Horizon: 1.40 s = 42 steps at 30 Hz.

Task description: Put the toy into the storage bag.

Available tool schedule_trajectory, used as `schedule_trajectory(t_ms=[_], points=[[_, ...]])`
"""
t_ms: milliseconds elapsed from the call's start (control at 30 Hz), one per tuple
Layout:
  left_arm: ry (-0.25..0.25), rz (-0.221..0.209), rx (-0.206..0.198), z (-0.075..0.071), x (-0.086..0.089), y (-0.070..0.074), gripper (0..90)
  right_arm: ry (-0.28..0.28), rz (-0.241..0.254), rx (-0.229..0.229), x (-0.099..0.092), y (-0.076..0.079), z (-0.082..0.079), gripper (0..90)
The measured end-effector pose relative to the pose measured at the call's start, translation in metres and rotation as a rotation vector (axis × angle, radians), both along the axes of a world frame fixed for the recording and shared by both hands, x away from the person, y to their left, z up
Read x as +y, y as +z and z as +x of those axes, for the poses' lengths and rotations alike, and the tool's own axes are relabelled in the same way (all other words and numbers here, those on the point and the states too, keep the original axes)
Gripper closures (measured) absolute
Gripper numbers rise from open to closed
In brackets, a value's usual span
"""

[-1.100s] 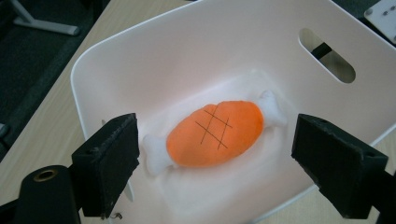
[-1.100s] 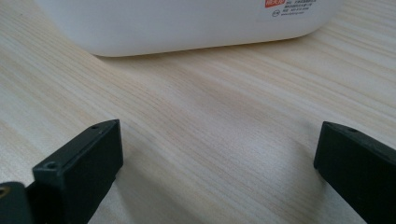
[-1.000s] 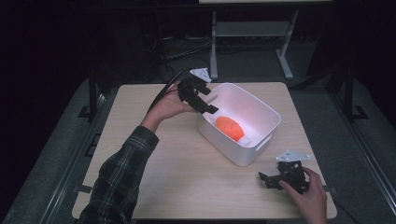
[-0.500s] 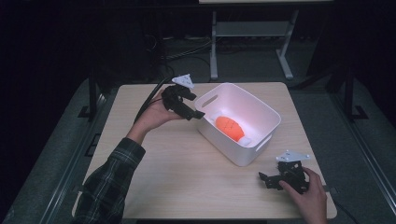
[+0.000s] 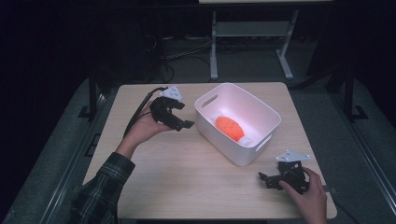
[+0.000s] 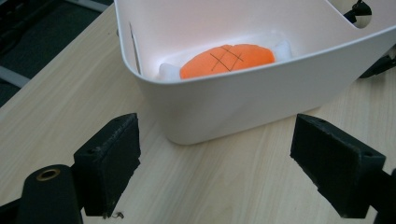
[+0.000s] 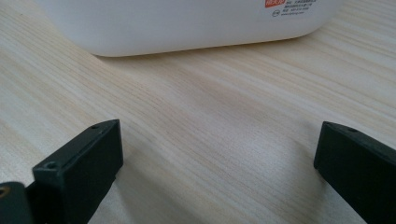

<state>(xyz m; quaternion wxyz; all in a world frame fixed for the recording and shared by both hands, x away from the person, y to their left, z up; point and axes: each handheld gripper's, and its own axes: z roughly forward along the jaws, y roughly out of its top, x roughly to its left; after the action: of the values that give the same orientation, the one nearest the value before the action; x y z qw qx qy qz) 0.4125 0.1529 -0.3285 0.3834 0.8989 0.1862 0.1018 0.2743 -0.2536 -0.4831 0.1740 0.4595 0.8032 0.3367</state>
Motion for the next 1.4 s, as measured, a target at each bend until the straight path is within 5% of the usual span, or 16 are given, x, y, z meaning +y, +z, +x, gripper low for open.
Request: schedule_trajectory(t_ms=[433, 1400], points=[[0.045, -0.047, -0.007, -0.03, 0.028, -0.019, 15.4, 0.0, 0.0, 0.0, 0.0, 0.0, 0.0, 0.7], [0.113, -0.058, 0.016, -0.087, 0.066, -0.075, 15.1, 0.0, 0.0, 0.0, 0.0, 0.0, 0.0, 0.7]])
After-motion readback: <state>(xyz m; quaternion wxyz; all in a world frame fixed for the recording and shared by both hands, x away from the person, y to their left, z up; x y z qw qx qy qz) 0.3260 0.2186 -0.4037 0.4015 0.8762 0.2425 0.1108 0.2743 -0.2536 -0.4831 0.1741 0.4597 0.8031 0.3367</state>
